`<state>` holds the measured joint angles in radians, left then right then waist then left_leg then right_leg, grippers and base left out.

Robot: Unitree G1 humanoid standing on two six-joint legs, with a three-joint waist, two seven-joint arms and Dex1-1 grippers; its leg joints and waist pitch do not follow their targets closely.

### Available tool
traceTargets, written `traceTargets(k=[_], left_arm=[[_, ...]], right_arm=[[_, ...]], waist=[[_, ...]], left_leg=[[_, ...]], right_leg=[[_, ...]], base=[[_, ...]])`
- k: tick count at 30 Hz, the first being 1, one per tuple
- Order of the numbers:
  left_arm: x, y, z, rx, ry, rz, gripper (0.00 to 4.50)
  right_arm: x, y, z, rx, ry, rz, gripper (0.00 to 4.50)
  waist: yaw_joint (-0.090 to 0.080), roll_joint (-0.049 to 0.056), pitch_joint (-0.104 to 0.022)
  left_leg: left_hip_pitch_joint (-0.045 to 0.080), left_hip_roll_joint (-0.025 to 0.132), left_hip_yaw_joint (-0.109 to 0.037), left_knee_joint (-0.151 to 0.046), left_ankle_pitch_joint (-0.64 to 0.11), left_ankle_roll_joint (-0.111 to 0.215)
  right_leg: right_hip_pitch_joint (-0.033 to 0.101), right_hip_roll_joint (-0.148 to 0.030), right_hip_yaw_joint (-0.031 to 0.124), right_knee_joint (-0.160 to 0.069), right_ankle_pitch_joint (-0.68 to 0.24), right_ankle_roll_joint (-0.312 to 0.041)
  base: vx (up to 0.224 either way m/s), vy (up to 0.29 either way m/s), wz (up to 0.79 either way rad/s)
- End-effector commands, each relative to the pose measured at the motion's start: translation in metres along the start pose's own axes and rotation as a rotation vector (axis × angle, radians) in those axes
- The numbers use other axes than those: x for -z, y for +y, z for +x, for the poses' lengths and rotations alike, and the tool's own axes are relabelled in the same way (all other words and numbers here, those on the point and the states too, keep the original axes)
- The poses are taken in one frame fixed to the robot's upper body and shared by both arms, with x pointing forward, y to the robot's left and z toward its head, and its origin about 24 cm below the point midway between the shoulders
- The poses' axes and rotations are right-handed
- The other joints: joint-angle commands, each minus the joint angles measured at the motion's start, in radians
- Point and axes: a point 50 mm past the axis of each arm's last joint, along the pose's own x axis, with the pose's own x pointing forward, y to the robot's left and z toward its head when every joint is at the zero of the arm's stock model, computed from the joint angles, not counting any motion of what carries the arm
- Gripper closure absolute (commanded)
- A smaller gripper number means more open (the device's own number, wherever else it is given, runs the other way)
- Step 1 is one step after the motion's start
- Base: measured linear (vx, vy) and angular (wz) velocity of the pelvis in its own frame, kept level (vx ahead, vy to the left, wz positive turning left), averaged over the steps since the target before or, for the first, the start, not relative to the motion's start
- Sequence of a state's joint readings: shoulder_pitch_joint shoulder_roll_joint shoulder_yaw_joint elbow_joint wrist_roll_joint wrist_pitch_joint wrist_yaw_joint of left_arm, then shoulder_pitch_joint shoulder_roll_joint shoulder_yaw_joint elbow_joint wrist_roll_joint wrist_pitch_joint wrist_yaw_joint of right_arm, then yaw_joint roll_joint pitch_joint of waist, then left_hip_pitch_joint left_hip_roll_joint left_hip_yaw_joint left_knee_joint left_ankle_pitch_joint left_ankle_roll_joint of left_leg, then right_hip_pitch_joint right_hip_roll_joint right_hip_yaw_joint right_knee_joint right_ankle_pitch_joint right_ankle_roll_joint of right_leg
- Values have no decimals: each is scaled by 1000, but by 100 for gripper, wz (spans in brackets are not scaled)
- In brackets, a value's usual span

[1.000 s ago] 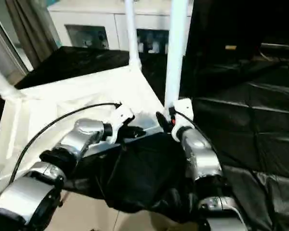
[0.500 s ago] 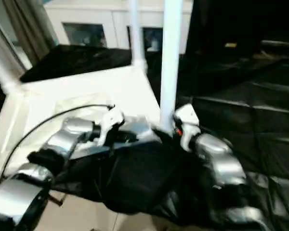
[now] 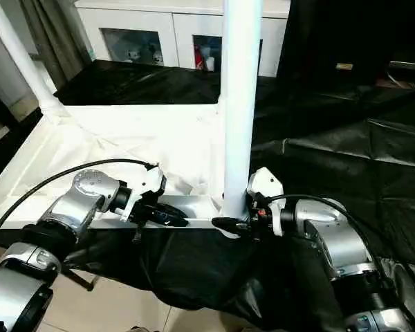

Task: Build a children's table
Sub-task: Rotate leg to tighten

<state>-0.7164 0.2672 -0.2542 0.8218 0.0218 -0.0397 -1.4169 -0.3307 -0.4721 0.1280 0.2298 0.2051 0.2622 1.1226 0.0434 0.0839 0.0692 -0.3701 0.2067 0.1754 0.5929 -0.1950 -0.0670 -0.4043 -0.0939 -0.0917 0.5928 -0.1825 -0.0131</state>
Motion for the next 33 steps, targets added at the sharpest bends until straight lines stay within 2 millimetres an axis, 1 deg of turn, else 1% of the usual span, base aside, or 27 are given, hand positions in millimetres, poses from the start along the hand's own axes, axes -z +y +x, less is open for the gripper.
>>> traceTargets(k=[1,2,3,4,5,6,8,9,10,11,12,13,14,15,16,17,18,19,21,23,25,28,29,30,31,32,33], left_arm=[[-8,2,10,-28,-34,17,450],[-9,5,12,-70,-39,15,450],[-10,6,12,-74,-39,15,450],[-12,10,14,-128,-41,7,450],[-12,10,14,-128,-41,7,450],[-16,16,18,-195,-50,-12,450],[-21,21,24,-259,-68,-30,450],[-25,23,29,-289,-80,-35,450],[-29,25,33,-320,-89,-43,450],[-32,27,37,-346,-96,-48,450],[-35,29,42,-370,-105,-53,450],[-37,29,44,-387,-113,-61,450],[-40,30,49,-406,-126,-74,450],[-45,31,56,-419,-146,-88,450],[-45,31,57,-420,-150,-89,450],[-46,30,59,-420,-154,-91,450],[-47,30,62,-415,-160,-96,450],[-47,29,63,-414,-157,-95,450],[-44,28,62,-398,-153,-91,450],[-43,28,61,-391,-152,-89,450],[-40,26,57,-359,-145,-76,450],[-38,24,54,-311,-144,-57,450],[-35,20,48,-251,-140,-36,450],[-31,17,43,-199,-125,-14,450],[-31,16,42,-189,-119,-9,450],[-28,14,38,-152,-105,0,450],[-26,12,34,-127,-98,-1,450]], right_arm=[[6,5,12,20,-4,37,158],[8,4,16,71,-11,54,165],[9,3,16,77,-11,56,169],[14,-3,21,189,-8,94,172],[14,-3,21,189,-8,94,172],[20,-10,27,322,3,143,173],[24,-15,33,430,-3,189,176],[25,-18,37,490,-16,224,176],[26,-19,42,540,-28,259,176],[26,-20,47,579,-37,289,176],[26,-20,52,609,-43,310,176],[26,-19,55,626,-42,318,176],[25,-19,61,651,-42,321,176],[23,-17,71,675,-51,312,176],[22,-16,74,679,-56,309,176],[21,-16,77,680,-62,305,176],[16,-13,84,659,-93,297,176],[11,-12,88,634,-143,318,141],[4,-13,89,601,-183,330,106],[1,-13,88,586,-192,321,106],[-6,-15,85,552,-208,272,79],[-10,-14,82,491,-221,243,79],[-12,-9,76,382,-211,185,79],[-10,-5,70,298,-173,121,79],[-9,-4,68,285,-163,108,79],[-6,-3,62,247,-129,60,79],[-4,-2,57,218,-108,35,79]], waist=[[-2,-18,-62],[-3,-20,-59],[-4,-20,-57],[-8,-21,-55],[-11,-20,-53],[-15,-19,-54],[-24,-19,-50],[-25,-23,-51],[-28,-19,-50],[-30,-19,-50],[-33,-20,-51],[-33,-16,-52],[-32,-18,-52],[-33,-14,-53],[-35,-16,-52],[-36,-17,-53],[-37,-15,-52],[-38,-15,-52],[-38,-13,-54],[-39,-13,-54],[-40,-13,-54],[-38,-16,-58],[-38,-18,-59],[-35,-19,-60],[-34,-18,-61],[-34,-17,-64],[-32,-16,-66]], left_leg=[[3,21,0,-65,-134,123],[4,20,0,-66,-145,116],[5,19,0,-69,-166,102],[6,18,0,-71,-180,88],[7,17,-1,-72,-188,80],[9,16,-2,-74,-197,66],[8,13,-4,-77,-218,44],[10,12,-4,-76,-216,45],[9,11,-2,-75,-213,45],[12,10,-3,-76,-225,42],[10,9,-3,-75,-215,42],[10,8,-3,-75,-212,44],[12,8,-2,-74,-218,51],[12,9,-2,-75,-216,51],[10,8,-2,-75,-217,51],[6,7,-4,-76,-216,53],[6,8,-4,-76,-218,58],[5,8,-4,-77,-223,62],[5,10,-6,-79,-230,71],[4,10,-6,-78,-233,76],[3,10,-6,-79,-233,77],[0,10,-5,-76,-209,90],[-6,9,-7,-75,-186,100],[-9,11,-6,-71,-153,118],[-9,12,-6,-70,-139,125],[-9,14,-6,-67,-110,136],[-7,14,-3,-63,-98,145]], right_leg=[[62,-48,44,-64,-127,-268],[60,-48,44,-67,-150,-263],[60,-49,43,-72,-193,-252],[58,-49,44,-76,-233,-238],[56,-49,44,-79,-256,-233],[55,-49,43,-82,-286,-224],[53,-48,42,-87,-336,-205],[54,-48,43,-91,-342,-196],[52,-48,44,-91,-340,-197],[51,-48,43,-95,-359,-192],[51,-48,44,-94,-348,-191],[52,-47,43,-94,-343,-191],[50,-47,44,-97,-344,-190],[49,-48,44,-95,-340,-192],[49,-48,43,-96,-345,-191],[53,-48,41,-95,-348,-187],[53,-49,41,-97,-350,-184],[53,-48,41,-97,-352,-183],[54,-49,41,-96,-349,-185],[56,-49,41,-95,-341,-188],[56,-50,41,-96,-346,-188],[60,-51,43,-91,-313,-198],[67,-50,41,-88,-282,-201],[69,-50,42,-82,-232,-208],[69,-51,43,-80,-205,-215],[69,-50,42,-71,-145,-234],[67,-48,42,-66,-101,-252]], base=[[0,0,0],[0,0,0],[0,0,0],[0,0,0],[0,0,0],[0,0,0],[0,0,0],[0,0,0],[0,0,0],[0,0,0],[0,0,0],[0,0,0],[0,0,0],[0,0,0],[0,0,0],[0,0,0],[0,0,0],[0,0,0],[0,0,0],[0,0,0],[0,0,0],[0,0,0],[0,0,0],[0,0,0],[0,0,0],[0,0,0],[0,0,0]])
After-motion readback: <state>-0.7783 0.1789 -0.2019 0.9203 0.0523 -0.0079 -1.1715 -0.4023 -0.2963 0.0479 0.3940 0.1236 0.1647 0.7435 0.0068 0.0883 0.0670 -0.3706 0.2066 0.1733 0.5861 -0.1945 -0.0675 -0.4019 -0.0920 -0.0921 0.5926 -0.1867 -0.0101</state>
